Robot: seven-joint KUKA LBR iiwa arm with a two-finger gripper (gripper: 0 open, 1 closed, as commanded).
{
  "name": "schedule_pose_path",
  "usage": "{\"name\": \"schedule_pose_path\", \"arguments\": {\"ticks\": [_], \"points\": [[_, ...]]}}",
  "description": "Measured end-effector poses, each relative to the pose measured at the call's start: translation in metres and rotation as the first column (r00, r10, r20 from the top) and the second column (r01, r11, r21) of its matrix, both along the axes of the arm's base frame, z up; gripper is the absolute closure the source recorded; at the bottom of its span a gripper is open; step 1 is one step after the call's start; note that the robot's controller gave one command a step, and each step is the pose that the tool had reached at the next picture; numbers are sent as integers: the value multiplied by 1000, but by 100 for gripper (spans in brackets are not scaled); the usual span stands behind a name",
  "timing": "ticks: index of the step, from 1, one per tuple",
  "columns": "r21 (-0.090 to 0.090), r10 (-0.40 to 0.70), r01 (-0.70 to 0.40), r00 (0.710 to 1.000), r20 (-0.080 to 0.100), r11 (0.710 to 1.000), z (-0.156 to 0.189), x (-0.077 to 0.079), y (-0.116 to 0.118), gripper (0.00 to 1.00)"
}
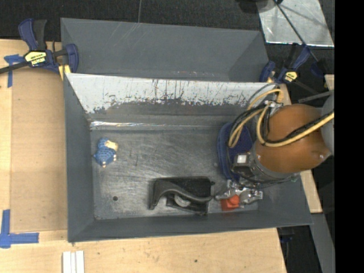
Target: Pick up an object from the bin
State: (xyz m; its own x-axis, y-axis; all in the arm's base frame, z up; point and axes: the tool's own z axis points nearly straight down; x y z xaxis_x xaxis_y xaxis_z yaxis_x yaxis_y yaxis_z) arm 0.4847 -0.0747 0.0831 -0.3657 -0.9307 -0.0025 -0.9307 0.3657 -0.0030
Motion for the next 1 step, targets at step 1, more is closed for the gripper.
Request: {"name": "schedule_pose_path", "arguments": {"ticks": [1], "points": [[-4, -20, 20, 1000, 7, 1000, 163, 16, -53, 100]]}}
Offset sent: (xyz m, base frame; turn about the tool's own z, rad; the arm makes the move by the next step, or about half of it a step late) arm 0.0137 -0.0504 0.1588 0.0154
